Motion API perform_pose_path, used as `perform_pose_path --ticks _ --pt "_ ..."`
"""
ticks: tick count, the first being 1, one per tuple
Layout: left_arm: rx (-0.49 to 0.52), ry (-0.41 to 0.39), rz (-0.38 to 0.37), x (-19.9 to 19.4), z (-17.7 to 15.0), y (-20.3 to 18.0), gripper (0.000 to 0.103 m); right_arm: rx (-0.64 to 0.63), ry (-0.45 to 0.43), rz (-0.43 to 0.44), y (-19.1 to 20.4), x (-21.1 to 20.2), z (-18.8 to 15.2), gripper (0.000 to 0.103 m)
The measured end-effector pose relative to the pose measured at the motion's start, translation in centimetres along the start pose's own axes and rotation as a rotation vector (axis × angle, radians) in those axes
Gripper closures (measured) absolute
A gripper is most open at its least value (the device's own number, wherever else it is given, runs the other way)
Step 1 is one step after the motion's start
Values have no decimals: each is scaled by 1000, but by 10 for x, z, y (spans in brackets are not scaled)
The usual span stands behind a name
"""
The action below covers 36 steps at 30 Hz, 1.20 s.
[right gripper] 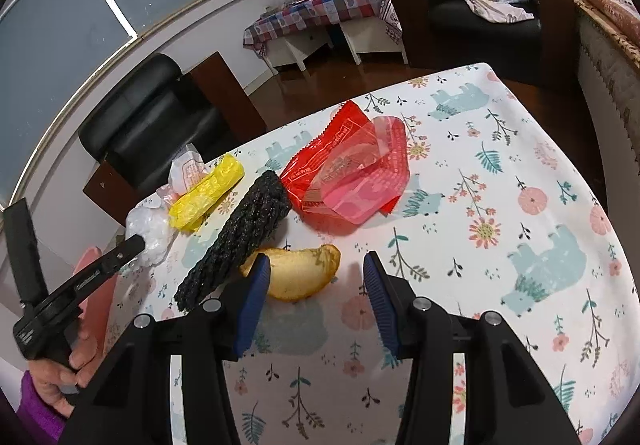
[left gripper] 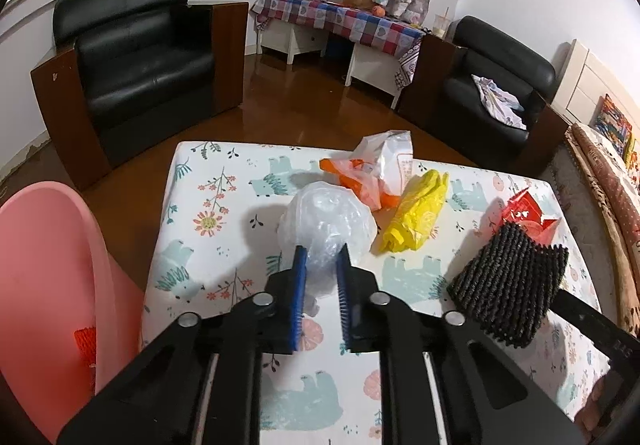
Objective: Collect trash
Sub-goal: 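Grasp the clear plastic bag with the left tool while the right tool grasps the yellow chip bag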
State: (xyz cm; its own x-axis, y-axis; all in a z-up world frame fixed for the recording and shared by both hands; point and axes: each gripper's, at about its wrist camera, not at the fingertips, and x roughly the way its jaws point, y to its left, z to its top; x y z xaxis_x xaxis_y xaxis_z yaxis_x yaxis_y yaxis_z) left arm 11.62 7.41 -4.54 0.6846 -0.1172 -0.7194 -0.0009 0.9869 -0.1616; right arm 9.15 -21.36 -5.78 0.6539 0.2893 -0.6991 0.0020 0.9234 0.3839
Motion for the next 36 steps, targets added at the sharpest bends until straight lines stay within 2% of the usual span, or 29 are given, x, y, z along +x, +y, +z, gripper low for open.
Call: perform_pose_path --ticks 3,9,11,14,29,36 --pt "0 -3 -13 -8 -3 1 92 -17 1 -21 3 7 1 56" --pt "-23 -6 -45 -29 -14 4 92 -29 17 -33 7 14 -1 79" --pt "-31 -3 -55 -35 -19 4 92 -30 25 -38 7 16 -3 90" --pt "-34 -6 -57 -42 -25 3 92 -22 23 -31 5 14 -4 97" --pt "-42 -37 -65 -81 -40 4 92 -77 -83 -67 12 -50 -15 97" --pt "-44 -70 -66 -105 -46 5 92 -104 -120 -32 22 -85 -19 97"
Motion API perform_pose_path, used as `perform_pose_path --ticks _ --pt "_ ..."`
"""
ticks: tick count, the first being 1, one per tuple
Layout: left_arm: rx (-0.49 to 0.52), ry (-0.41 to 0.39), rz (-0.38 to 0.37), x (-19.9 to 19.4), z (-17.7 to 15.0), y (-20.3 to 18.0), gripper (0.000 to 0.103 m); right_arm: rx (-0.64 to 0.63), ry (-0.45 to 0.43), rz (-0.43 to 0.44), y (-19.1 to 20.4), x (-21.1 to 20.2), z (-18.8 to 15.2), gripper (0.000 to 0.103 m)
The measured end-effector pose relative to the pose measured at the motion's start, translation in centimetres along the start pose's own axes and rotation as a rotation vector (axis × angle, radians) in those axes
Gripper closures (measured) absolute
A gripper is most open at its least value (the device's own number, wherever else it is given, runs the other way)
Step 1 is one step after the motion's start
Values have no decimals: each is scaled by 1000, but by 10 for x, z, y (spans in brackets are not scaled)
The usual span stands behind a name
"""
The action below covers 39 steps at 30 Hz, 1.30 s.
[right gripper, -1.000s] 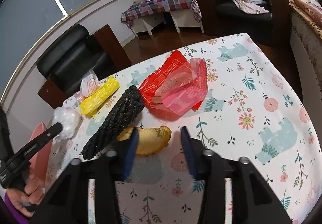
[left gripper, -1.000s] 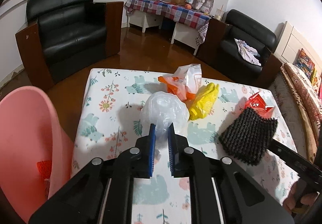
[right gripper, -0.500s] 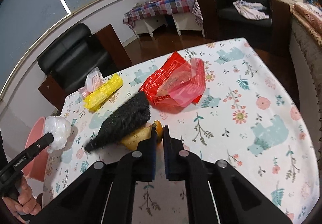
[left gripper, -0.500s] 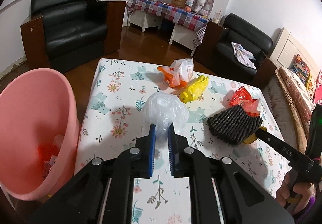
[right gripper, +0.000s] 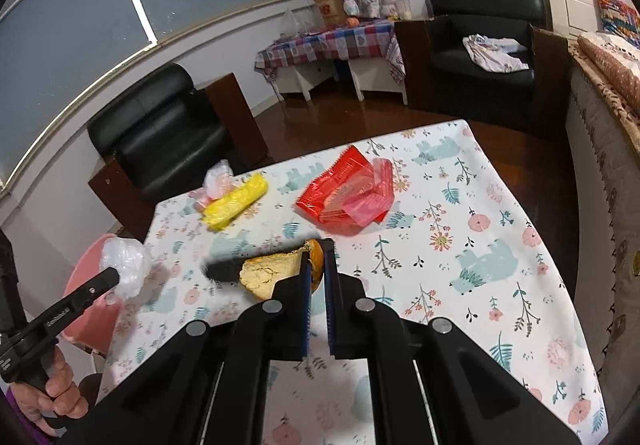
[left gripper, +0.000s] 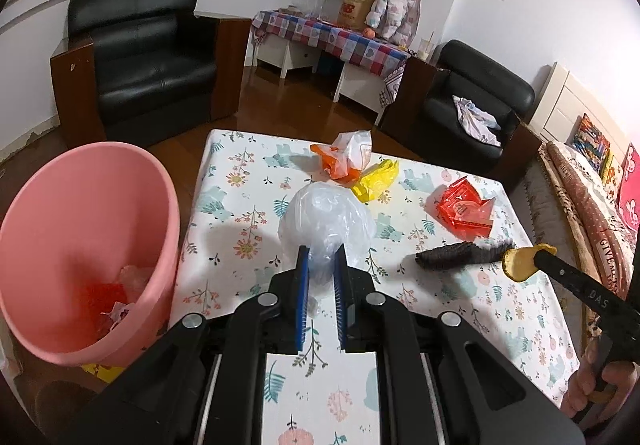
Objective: Collect trash
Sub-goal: 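Grasp the clear plastic bag with the left tool while the right tool grasps the yellow chip bag, then carry both bags over the pink bucket and open both tools to drop them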
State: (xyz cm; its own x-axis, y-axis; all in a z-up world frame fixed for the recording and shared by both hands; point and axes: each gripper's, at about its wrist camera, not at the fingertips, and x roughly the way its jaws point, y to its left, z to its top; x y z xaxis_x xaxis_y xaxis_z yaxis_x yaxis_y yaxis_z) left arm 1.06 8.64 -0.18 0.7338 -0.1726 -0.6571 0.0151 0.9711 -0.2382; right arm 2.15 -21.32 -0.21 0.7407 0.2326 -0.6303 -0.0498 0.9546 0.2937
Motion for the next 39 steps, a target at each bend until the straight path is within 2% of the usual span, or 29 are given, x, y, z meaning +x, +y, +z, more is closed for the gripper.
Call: perform_pose_path --ticks 9,21,39 --pt "-8 -38 0 -26 -7 4 92 -38 -17 48 23 -24 -4 97" --pt "-24 -84 54 -55 -9 25 92 -92 9 124 61 -22 -11 97" --pt "-154 -104 195 -85 -17 111 92 -292 79 323 185 13 -16 97"
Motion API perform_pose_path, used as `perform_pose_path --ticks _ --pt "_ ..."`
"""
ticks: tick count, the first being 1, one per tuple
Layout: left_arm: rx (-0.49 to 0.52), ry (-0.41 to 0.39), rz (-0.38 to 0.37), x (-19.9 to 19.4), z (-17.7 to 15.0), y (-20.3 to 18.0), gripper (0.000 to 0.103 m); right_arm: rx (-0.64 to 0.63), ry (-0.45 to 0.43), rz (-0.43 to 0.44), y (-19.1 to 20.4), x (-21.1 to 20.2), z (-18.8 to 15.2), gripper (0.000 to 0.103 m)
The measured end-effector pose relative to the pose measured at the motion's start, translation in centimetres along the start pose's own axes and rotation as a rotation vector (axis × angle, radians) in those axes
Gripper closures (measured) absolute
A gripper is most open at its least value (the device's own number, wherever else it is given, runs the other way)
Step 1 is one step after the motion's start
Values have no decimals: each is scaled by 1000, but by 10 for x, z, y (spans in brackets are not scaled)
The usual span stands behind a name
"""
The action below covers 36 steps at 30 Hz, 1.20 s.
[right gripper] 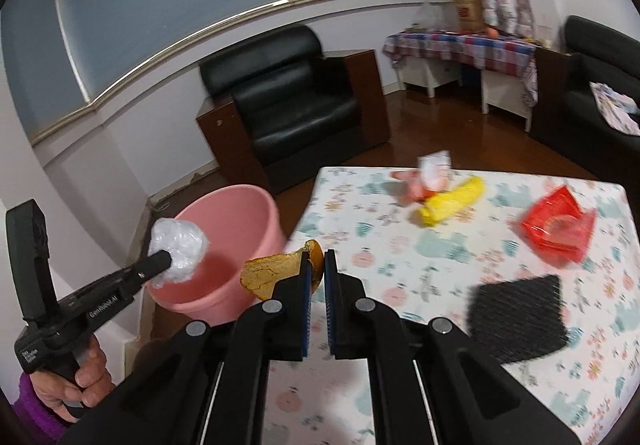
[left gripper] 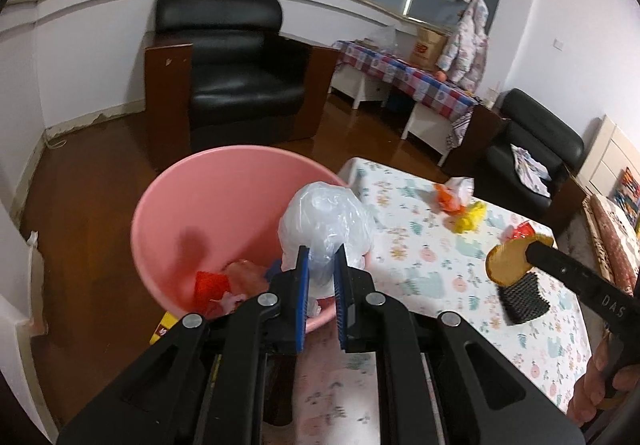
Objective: Collect trash
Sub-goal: 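Carry both bags over the pink bucket and open both tools to drop them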
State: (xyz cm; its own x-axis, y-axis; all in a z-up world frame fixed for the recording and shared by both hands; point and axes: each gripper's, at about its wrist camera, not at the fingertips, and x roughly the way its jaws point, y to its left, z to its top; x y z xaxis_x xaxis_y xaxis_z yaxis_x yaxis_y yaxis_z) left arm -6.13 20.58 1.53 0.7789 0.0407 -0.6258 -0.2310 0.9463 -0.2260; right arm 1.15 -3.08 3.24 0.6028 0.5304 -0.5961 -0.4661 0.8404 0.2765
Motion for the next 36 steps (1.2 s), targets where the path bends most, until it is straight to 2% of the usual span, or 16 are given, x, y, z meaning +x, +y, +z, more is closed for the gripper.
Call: perform_pose_path --ticks 10,21,29,32,34,36 --pt "-28 12 44 6 -2 28 92 -61 42 60 44 41 13 97" --pt "-45 24 83 20 -1 48 92 -110 88 74 73 81 14 97" --pt "-100 53 94 29 0 64 90 -146 122 72 87 105 9 97" --pt "-106 58 99 32 1 68 81 -150 135 69 89 111 7 97" --pt "-109 54 98 33 1 69 70 -154 141 65 90 115 7 97" --pt "-116 51 94 33 2 72 66 -156 146 62 91 118 6 97"
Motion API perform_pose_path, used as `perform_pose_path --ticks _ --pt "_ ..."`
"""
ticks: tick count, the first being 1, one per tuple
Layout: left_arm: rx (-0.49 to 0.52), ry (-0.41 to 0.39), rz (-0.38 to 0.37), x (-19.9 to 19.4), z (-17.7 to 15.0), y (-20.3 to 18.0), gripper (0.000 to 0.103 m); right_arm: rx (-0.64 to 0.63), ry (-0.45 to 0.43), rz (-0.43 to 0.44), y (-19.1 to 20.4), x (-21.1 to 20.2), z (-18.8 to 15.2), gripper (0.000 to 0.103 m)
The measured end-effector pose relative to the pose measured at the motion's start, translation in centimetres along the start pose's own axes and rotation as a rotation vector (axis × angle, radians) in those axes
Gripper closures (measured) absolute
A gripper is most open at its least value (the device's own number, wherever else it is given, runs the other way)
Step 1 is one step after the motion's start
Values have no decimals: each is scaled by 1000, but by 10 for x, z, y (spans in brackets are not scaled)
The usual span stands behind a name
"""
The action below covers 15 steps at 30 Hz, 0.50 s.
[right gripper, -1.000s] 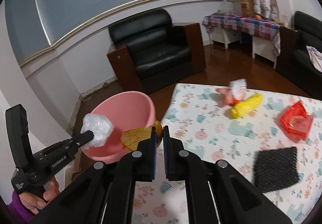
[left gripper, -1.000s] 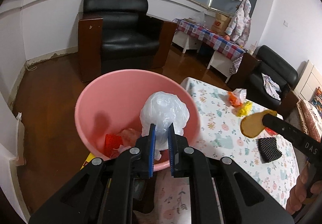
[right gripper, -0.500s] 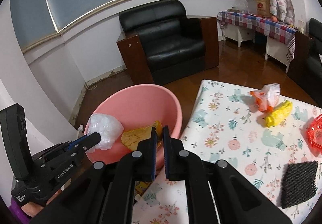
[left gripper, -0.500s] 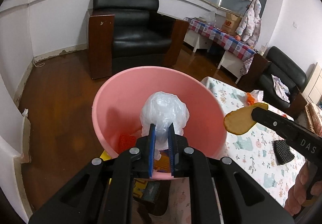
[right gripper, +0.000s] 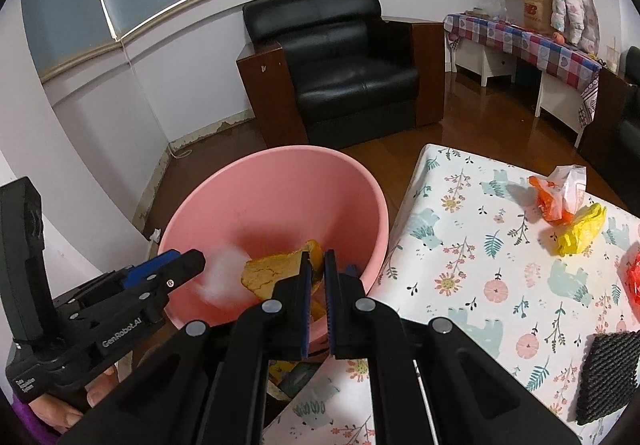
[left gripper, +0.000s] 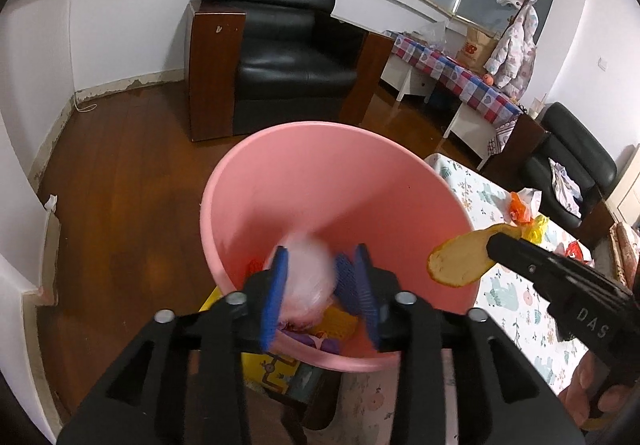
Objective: Collect trash
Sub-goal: 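Carry both bags over the pink bucket and open both tools to drop them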
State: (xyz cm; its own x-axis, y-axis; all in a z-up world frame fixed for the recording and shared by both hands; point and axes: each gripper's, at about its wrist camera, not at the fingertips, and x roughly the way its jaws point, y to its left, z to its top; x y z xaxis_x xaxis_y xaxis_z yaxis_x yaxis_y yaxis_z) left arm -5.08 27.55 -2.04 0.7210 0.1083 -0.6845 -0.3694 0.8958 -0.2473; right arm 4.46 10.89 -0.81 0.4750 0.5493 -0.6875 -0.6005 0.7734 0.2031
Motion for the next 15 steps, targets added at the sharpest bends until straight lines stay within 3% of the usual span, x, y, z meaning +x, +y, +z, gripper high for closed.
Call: perform_pose_path --ticks 9,12,14,15 --pt "-29 -8 -1 1 1 6 64 10 19 -2 -2 13 3 95" --pt "-29 -14 7 -1 0 6 64 24 31 9 -5 18 4 83" --pt "-28 -16 12 -1 1 5 64 30 22 15 -6 17 5 69" --pt "-28 -16 12 -1 1 4 64 32 14 17 -7 15 5 69"
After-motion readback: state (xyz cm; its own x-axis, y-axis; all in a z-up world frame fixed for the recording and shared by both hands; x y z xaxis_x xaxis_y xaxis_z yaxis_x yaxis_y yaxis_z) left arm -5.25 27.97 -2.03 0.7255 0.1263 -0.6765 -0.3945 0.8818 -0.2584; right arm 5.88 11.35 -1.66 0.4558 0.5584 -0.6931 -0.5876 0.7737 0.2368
